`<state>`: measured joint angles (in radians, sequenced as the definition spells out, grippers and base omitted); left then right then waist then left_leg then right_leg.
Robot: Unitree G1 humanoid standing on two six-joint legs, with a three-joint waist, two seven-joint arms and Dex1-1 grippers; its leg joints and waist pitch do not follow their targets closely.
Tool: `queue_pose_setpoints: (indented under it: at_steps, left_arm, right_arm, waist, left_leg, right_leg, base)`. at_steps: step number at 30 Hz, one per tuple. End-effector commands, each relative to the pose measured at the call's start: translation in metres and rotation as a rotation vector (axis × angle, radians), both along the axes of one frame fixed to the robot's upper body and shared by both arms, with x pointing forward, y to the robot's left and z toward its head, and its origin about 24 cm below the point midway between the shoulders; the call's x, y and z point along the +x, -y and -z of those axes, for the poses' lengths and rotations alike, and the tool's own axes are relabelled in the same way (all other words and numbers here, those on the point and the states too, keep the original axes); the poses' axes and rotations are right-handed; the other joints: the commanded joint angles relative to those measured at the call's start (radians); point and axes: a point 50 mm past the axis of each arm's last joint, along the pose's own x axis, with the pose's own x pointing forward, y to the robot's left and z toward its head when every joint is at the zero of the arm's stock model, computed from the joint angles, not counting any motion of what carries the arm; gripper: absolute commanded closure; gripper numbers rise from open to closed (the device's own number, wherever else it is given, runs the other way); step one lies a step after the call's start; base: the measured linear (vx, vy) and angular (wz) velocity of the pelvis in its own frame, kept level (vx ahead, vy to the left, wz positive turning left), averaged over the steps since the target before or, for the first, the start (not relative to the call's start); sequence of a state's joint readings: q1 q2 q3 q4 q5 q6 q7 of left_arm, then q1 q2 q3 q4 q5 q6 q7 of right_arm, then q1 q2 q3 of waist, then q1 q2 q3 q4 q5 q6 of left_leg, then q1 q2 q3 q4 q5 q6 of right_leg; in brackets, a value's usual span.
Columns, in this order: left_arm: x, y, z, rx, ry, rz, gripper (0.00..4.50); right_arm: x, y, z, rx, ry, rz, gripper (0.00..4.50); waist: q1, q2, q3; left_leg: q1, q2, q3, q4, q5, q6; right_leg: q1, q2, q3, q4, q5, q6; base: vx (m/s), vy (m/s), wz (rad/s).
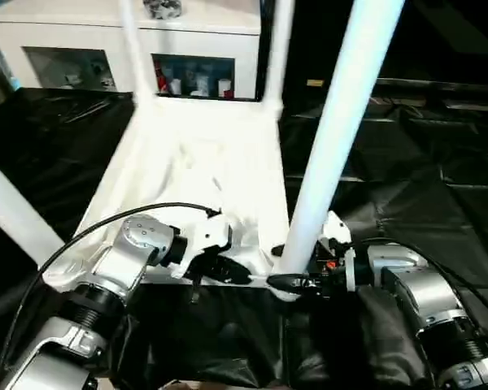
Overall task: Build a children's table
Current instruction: Rotate leg to tighten
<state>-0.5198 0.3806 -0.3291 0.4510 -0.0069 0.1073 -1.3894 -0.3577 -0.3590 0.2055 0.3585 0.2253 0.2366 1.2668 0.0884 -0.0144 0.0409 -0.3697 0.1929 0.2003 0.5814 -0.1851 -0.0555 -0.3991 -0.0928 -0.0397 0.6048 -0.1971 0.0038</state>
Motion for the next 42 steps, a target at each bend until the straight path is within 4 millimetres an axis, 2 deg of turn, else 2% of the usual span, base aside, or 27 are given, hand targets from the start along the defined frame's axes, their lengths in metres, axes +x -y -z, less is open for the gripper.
queue_pose_setpoints:
  at_steps: [1,4,5,6,8,9,11,14,18,20,21,22,24,28,29,30,31,32,34,35,36,37,38,42]
  left_arm:
    - [0.004,0.012,-0.001,-0.012,0.022,-0.016,4.50]
    - [0.010,0.015,-0.003,-0.032,0.041,-0.075,4.50]
    - [0.013,0.018,-0.004,-0.047,0.050,-0.113,4.50]
    - [0.015,0.020,-0.005,-0.057,0.055,-0.137,4.50]
    - [0.018,0.025,-0.006,-0.069,0.072,-0.183,4.50]
    - [0.018,0.028,-0.006,-0.074,0.076,-0.199,4.50]
    - [0.018,0.031,-0.006,-0.077,0.077,-0.209,4.50]
    - [0.020,0.047,-0.003,-0.081,0.103,-0.294,4.50]
    - [0.013,0.067,-0.001,-0.107,0.086,-0.293,4.50]
    - [0.010,0.071,-0.001,-0.106,0.083,-0.271,4.50]
    - [0.010,0.072,-0.001,-0.106,0.082,-0.268,4.50]
    - [0.010,0.072,-0.001,-0.106,0.081,-0.268,4.50]
    - [0.011,0.069,-0.001,-0.101,0.083,-0.263,4.50]
    - [0.011,0.060,-0.003,-0.093,0.083,-0.227,4.50]
    - [0.009,0.052,-0.003,-0.087,0.075,-0.190,4.50]
    - [0.009,0.052,-0.003,-0.087,0.075,-0.190,4.50]
    - [0.008,0.046,-0.003,-0.078,0.075,-0.168,4.50]
    - [0.008,0.046,-0.003,-0.078,0.075,-0.168,4.50]
    - [0.007,0.041,-0.004,-0.074,0.068,-0.142,4.50]
    - [0.006,0.036,-0.004,-0.067,0.064,-0.120,4.50]
    - [0.006,0.036,-0.004,-0.067,0.064,-0.120,4.50]
    - [0.006,0.033,-0.005,-0.062,0.054,-0.099,4.50]
    - [0.005,0.028,-0.005,-0.052,0.050,-0.077,4.50]
    - [0.004,0.019,-0.004,-0.022,0.033,-0.043,4.50]
  right_arm:
    - [-0.004,-0.014,0.001,0.023,0.014,-0.029,1.65]
    - [0.000,-0.017,0.003,0.042,0.043,0.056,1.76]
    - [0.004,-0.018,0.005,0.050,0.046,0.126,1.80]
    - [0.006,-0.019,0.007,0.055,0.045,0.173,1.81]
    - [0.010,-0.023,0.009,0.080,0.051,0.267,1.82]
    - [0.012,-0.025,0.011,0.085,0.045,0.318,1.83]
    - [0.013,-0.027,0.012,0.088,0.048,0.359,1.83]
    - [0.018,-0.039,0.023,0.076,0.025,0.568,1.83]
    - [0.022,-0.057,0.027,0.082,0.018,0.699,1.83]
    - [0.022,-0.062,0.024,0.093,0.031,0.685,1.83]
    - [0.022,-0.063,0.023,0.098,0.037,0.665,1.83]
    - [0.022,-0.063,0.022,0.100,0.040,0.654,1.48]
    - [0.022,-0.061,0.019,0.113,0.043,0.613,1.13]
    - [0.019,-0.054,0.016,0.095,0.069,0.506,0.93]
    - [0.015,-0.047,0.012,0.089,0.084,0.408,0.93]
    - [0.015,-0.047,0.012,0.089,0.084,0.408,0.93]
    - [0.012,-0.041,0.010,0.079,0.093,0.330,0.93]
    - [0.012,-0.041,0.010,0.079,0.093,0.330,0.93]
    - [0.010,-0.034,0.008,0.069,0.093,0.261,0.93]
    - [0.009,-0.028,0.006,0.062,0.087,0.216,0.93]
    - [0.009,-0.028,0.006,0.062,0.087,0.216,0.93]
    - [0.009,-0.023,0.005,0.048,0.086,0.177,0.93]
    - [0.009,-0.018,0.003,0.032,0.084,0.135,0.93]
    - [0.007,-0.008,-0.001,-0.009,0.075,0.038,0.93]
  waist:
    - [-0.004,0.000,-0.054]
    - [-0.006,-0.003,-0.049]
    - [-0.010,-0.004,-0.045]
    - [-0.010,-0.004,-0.045]
    - [-0.015,-0.007,-0.044]
    - [-0.021,-0.007,-0.044]
    - [-0.031,-0.007,-0.044]
    - [-0.041,-0.006,-0.044]
    - [-0.051,-0.002,-0.045]
    - [-0.055,-0.001,-0.046]
    - [-0.054,0.004,-0.047]
    - [-0.055,0.003,-0.047]
    - [-0.056,0.004,-0.047]
    - [-0.053,0.002,-0.048]
    - [-0.051,0.000,-0.050]
    - [-0.050,0.001,-0.050]
    - [-0.051,0.002,-0.051]
    - [-0.050,0.000,-0.053]
    - [-0.049,-0.003,-0.053]
    - [-0.046,-0.001,-0.055]
    - [-0.046,-0.002,-0.054]
    - [-0.044,-0.007,-0.053]
    - [-0.041,-0.004,-0.052]
    - [-0.031,-0.003,-0.050]
  left_leg:
    - [0.017,0.043,-0.012,-0.068,-0.190,0.043]
    - [0.018,0.042,-0.013,-0.072,-0.237,0.024]
    - [0.019,0.041,-0.017,-0.076,-0.281,0.003]
    - [0.019,0.041,-0.017,-0.076,-0.281,0.003]
    - [0.020,0.039,-0.021,-0.079,-0.308,-0.016]
    - [0.016,0.038,-0.025,-0.082,-0.311,-0.022]
    - [0.016,0.039,-0.026,-0.082,-0.319,-0.021]
    - [0.015,0.038,-0.026,-0.082,-0.315,-0.021]
    - [0.013,0.036,-0.026,-0.083,-0.311,-0.022]
    - [0.009,0.035,-0.027,-0.084,-0.310,-0.017]
    - [0.012,0.035,-0.025,-0.082,-0.306,-0.011]
    - [0.011,0.035,-0.024,-0.082,-0.304,-0.008]
    - [0.009,0.034,-0.023,-0.081,-0.296,-0.001]
    - [0.009,0.035,-0.022,-0.079,-0.287,0.008]
    - [0.008,0.035,-0.022,-0.078,-0.270,0.021]
    - [0.008,0.035,-0.023,-0.077,-0.261,0.026]
    - [0.007,0.035,-0.020,-0.075,-0.246,0.033]
    - [0.007,0.035,-0.021,-0.073,-0.235,0.038]
    - [0.007,0.036,-0.019,-0.070,-0.210,0.051]
    - [0.010,0.036,-0.017,-0.068,-0.196,0.061]
    - [0.009,0.036,-0.017,-0.067,-0.194,0.065]
    - [0.009,0.037,-0.016,-0.067,-0.191,0.072]
    - [0.010,0.038,-0.016,-0.067,-0.196,0.074]
    - [0.015,0.041,-0.015,-0.069,-0.218,0.061]
  right_leg:
    - [0.039,-0.046,0.033,-0.061,-0.107,-0.254]
    - [0.036,-0.048,0.035,-0.070,-0.191,-0.233]
    - [0.032,-0.052,0.037,-0.079,-0.278,-0.212]
    - [0.032,-0.052,0.037,-0.079,-0.278,-0.212]
    - [0.028,-0.054,0.037,-0.087,-0.364,-0.179]
    - [0.031,-0.054,0.035,-0.090,-0.390,-0.163]
    - [0.028,-0.052,0.035,-0.092,-0.393,-0.154]
    - [0.023,-0.051,0.036,-0.093,-0.388,-0.155]
    - [0.024,-0.048,0.035,-0.092,-0.367,-0.156]
    - [0.027,-0.046,0.034,-0.090,-0.343,-0.158]
    - [0.026,-0.044,0.035,-0.089,-0.312,-0.164]
    - [0.027,-0.043,0.035,-0.089,-0.297,-0.168]
    - [0.031,-0.043,0.035,-0.086,-0.270,-0.177]
    - [0.034,-0.043,0.035,-0.085,-0.254,-0.186]
    - [0.038,-0.042,0.034,-0.081,-0.223,-0.192]
    - [0.039,-0.042,0.034,-0.079,-0.209,-0.196]
    - [0.038,-0.042,0.035,-0.076,-0.173,-0.208]
    - [0.042,-0.041,0.033,-0.073,-0.153,-0.213]
    - [0.042,-0.043,0.034,-0.068,-0.106,-0.234]
    - [0.043,-0.042,0.033,-0.065,-0.085,-0.245]
    - [0.043,-0.042,0.033,-0.064,-0.077,-0.250]
    - [0.043,-0.043,0.033,-0.065,-0.077,-0.255]
    - [0.043,-0.043,0.033,-0.065,-0.094,-0.258]
    - [0.040,-0.044,0.033,-0.067,-0.138,-0.255]
  base:
    - [0.000,0.000,0.00]
    - [0.000,0.000,0.00]
    - [0.000,0.000,0.00]
    - [0.000,0.000,0.00]
    - [0.000,0.000,0.00]
    - [0.000,0.000,0.00]
    - [0.000,0.000,0.00]
    - [0.000,0.000,0.00]
    - [0.000,0.000,0.00]
    - [0.000,0.000,0.00]
    - [0.000,0.000,0.00]
    - [0.000,0.000,0.00]
    - [0.000,0.000,0.00]
    - [0.000,0.000,0.00]
    - [0.000,0.000,0.00]
    - [0.000,0.000,0.00]
    - [0.000,0.000,0.00]
    - [0.000,0.000,0.00]
    - [0.000,0.000,0.00]
    - [0.000,0.000,0.00]
    - [0.000,0.000,0.00]
    - [0.000,0.000,0.00]
    - [0.000,0.000,0.00]
    - [0.000,0.000,0.00]
